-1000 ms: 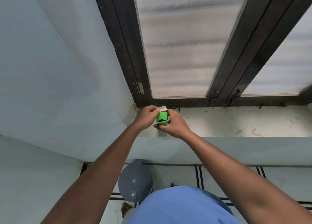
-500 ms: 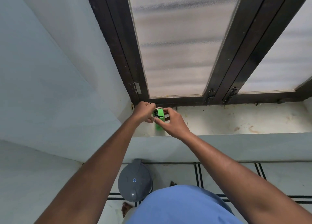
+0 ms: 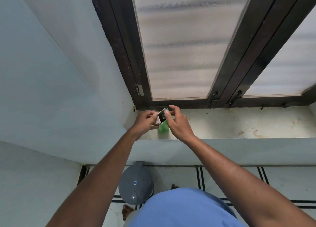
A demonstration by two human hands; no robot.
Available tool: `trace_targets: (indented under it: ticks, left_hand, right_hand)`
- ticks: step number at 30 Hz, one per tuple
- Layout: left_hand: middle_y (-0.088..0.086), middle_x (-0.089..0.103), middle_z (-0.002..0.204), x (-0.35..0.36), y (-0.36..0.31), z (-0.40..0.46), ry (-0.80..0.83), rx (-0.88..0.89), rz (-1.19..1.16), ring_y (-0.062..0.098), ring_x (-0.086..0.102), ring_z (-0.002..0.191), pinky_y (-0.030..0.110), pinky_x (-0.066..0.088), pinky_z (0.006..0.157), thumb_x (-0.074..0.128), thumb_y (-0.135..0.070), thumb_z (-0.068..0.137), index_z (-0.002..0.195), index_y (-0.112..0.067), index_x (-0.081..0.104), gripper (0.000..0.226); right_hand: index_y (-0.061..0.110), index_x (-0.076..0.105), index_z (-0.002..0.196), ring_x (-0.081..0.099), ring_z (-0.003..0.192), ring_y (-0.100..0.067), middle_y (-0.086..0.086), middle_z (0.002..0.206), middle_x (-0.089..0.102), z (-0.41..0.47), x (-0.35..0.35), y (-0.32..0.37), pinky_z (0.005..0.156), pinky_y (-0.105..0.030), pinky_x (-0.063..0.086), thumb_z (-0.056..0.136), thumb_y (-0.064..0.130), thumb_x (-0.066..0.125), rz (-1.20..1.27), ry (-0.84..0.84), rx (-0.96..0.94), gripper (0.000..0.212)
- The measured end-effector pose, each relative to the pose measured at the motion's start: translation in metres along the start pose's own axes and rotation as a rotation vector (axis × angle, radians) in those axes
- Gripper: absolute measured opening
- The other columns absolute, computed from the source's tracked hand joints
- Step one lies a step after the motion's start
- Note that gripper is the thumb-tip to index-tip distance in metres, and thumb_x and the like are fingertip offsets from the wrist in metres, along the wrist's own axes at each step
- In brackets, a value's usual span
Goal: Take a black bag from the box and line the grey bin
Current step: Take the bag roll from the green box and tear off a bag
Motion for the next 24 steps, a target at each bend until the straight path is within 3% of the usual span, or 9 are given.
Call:
trace_targets:
  ticks: [3, 6, 10, 12, 15, 17, 19, 21, 24]
  left_hand:
    - [0.013, 0.07, 0.116, 0.001, 0.002, -0.005, -0.01, -0.005, -0.039, 0.024, 0.075, 0.105, 0.03, 0.068, 0.086, 0.055, -0.019, 0.114, 0.128, -0.004, 0.07, 0.026]
    - [0.014, 0.07, 0.117, 0.003, 0.009, -0.01, -0.02, -0.027, -0.097, 0.026, 0.074, 0.109, 0.029, 0.068, 0.086, 0.057, -0.018, 0.113, 0.128, -0.003, 0.07, 0.025]
    - [0.02, 0.072, 0.125, 0.004, 0.017, -0.012, -0.046, -0.026, -0.144, 0.026, 0.075, 0.109, 0.032, 0.068, 0.088, 0.059, -0.021, 0.113, 0.129, -0.004, 0.07, 0.026]
    - [0.021, 0.072, 0.124, 0.005, 0.019, -0.013, -0.059, -0.03, -0.165, 0.027, 0.076, 0.107, 0.038, 0.067, 0.093, 0.059, -0.022, 0.113, 0.127, -0.004, 0.07, 0.026]
    - [0.017, 0.074, 0.124, 0.005, 0.016, -0.015, -0.051, -0.027, -0.155, 0.025, 0.077, 0.108, 0.037, 0.067, 0.094, 0.058, -0.023, 0.113, 0.128, -0.006, 0.07, 0.025]
    - [0.014, 0.074, 0.125, 0.003, 0.014, -0.016, -0.038, -0.03, -0.125, 0.023, 0.077, 0.11, 0.033, 0.067, 0.092, 0.058, -0.025, 0.113, 0.13, -0.009, 0.069, 0.026]
    - [0.009, 0.074, 0.126, 0.003, 0.013, -0.019, -0.045, -0.044, -0.055, 0.023, 0.076, 0.114, 0.036, 0.066, 0.093, 0.058, -0.03, 0.113, 0.129, -0.014, 0.07, 0.026]
    - [0.001, 0.071, 0.124, 0.0, 0.011, -0.024, -0.181, 0.021, 0.164, 0.022, 0.071, 0.114, 0.037, 0.063, 0.092, 0.06, -0.035, 0.111, 0.126, -0.017, 0.071, 0.026]
    - [-0.004, 0.061, 0.12, -0.003, -0.005, -0.041, -0.459, 0.356, 0.502, 0.013, 0.063, 0.108, 0.027, 0.056, 0.087, 0.068, -0.031, 0.106, 0.122, -0.019, 0.07, 0.02]
  right_hand:
    - [0.03, 0.042, 0.159, 0.076, 0.104, -0.019, -0.004, 0.126, 0.074, 0.003, 0.001, -0.007, 0.095, -0.053, 0.064, 0.113, 0.048, 0.047, 0.068, -0.042, 0.032, 0.05]
    - [0.043, 0.041, 0.15, 0.077, 0.103, -0.02, 0.0, 0.117, 0.075, 0.003, 0.002, -0.018, 0.091, -0.056, 0.066, 0.111, 0.041, 0.052, 0.128, -0.067, 0.039, 0.041]
    - [0.032, 0.071, 0.129, 0.077, 0.103, -0.017, 0.006, 0.113, 0.077, -0.001, 0.007, -0.017, 0.086, -0.051, 0.068, 0.112, 0.036, 0.058, 0.167, -0.089, 0.02, 0.021]
    - [0.028, 0.078, 0.127, 0.076, 0.106, -0.012, 0.007, 0.117, 0.078, -0.007, 0.008, -0.015, 0.086, -0.041, 0.066, 0.11, 0.041, 0.061, 0.156, -0.068, 0.019, 0.028]
    - [0.031, 0.071, 0.141, 0.069, 0.116, -0.001, 0.013, 0.134, 0.07, -0.013, 0.01, -0.014, 0.089, -0.019, 0.058, 0.095, 0.049, 0.08, 0.105, 0.035, -0.018, 0.051]
    - [0.031, 0.066, 0.147, 0.066, 0.119, 0.0, 0.014, 0.137, 0.067, -0.014, 0.011, -0.014, 0.095, -0.02, 0.059, 0.086, 0.054, 0.088, -0.002, 0.059, -0.078, 0.069]
    - [0.031, 0.065, 0.147, 0.067, 0.12, -0.005, 0.012, 0.137, 0.069, -0.013, 0.012, -0.016, 0.1, -0.031, 0.063, 0.087, 0.05, 0.087, -0.034, 0.047, -0.096, 0.067]
    - [0.03, 0.067, 0.145, 0.068, 0.119, -0.008, 0.011, 0.134, 0.071, -0.012, 0.011, -0.018, 0.099, -0.037, 0.064, 0.09, 0.044, 0.087, -0.036, 0.024, -0.085, 0.06]
    - [0.03, 0.068, 0.143, 0.068, 0.117, -0.006, 0.012, 0.132, 0.071, -0.011, 0.01, -0.019, 0.098, -0.038, 0.065, 0.091, 0.041, 0.087, -0.026, 0.016, -0.072, 0.057]
Point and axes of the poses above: each hand's wrist, its own z-axis towards the middle knuckle, its own x-axis out of the palm, y = z × x, the point moved 4 cm from there along z, towards the middle knuckle
